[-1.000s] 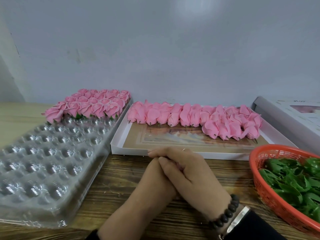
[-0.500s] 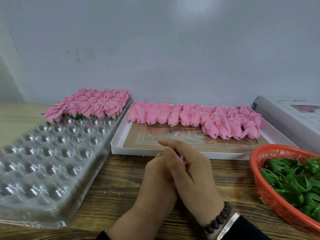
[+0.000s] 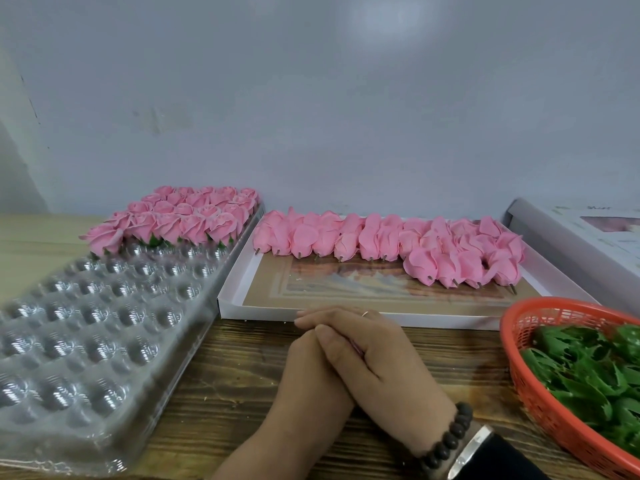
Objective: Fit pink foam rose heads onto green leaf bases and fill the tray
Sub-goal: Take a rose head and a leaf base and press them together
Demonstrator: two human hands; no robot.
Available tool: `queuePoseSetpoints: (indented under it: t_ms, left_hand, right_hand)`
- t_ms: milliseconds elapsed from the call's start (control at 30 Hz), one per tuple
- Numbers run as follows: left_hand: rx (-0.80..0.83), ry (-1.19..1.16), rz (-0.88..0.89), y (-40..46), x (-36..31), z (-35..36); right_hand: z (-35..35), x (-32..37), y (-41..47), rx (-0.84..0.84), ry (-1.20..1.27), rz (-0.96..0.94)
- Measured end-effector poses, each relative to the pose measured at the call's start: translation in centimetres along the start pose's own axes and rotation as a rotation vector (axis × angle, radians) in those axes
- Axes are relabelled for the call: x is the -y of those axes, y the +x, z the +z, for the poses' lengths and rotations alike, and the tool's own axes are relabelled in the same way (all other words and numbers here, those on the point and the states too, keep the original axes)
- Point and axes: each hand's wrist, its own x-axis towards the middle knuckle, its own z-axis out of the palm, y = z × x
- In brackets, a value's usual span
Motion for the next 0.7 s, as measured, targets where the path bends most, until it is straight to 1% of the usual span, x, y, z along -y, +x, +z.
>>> queuePoseSetpoints:
  t_ms: [67, 167, 233, 300, 367, 433, 533, 600, 700]
  left_hand:
    - [0.023, 0.002, 0.013, 0.3, 0.1, 0.1]
    - [0.001, 0.002, 0.014, 0.4, 0.4, -0.1]
    - [-0.025, -0.008, 0.042, 0.5, 0.5, -0.5]
    - [-0.103, -0.120, 0.044, 0.6, 0.5, -0.7]
    - [-0.163, -0.228, 0.038, 0.9, 0.6, -0.9]
    - [-0.165, -0.290, 0.009, 0.9, 0.7, -1.0]
    - [-0.175, -0.246, -0.024, 1.2, 1.1, -1.4]
    - [-0.196, -0.202, -0.046, 1.4, 1.5, -1.6]
    - [-0.166, -0.161, -0.060, 1.4, 1.5, -1.8]
  right_hand:
    - [0.0, 0.0, 0.0, -0.004, -0.018, -0.018]
    - [0.2, 0.2, -0.3, -0.031, 0.027, -0.038]
    - [0.3, 0.2, -0.3, -0.108, 0.150, -0.026]
    - [0.3, -0.2, -0.4, -0.234, 0.253, -0.011]
    - [0.2, -0.4, -0.3, -0.334, 0.215, -0.030]
    - [0.2, -0.4, -0.2, -0.377, 0.117, -0.096]
    - [0.3, -0.3, -0.1, -0.354, 0.063, -0.170]
    - [0.2, -0.3, -0.1, -0.296, 0.076, -0.180]
    - [-0.1, -0.5, -0.2, -0.211, 0.053, -0.171]
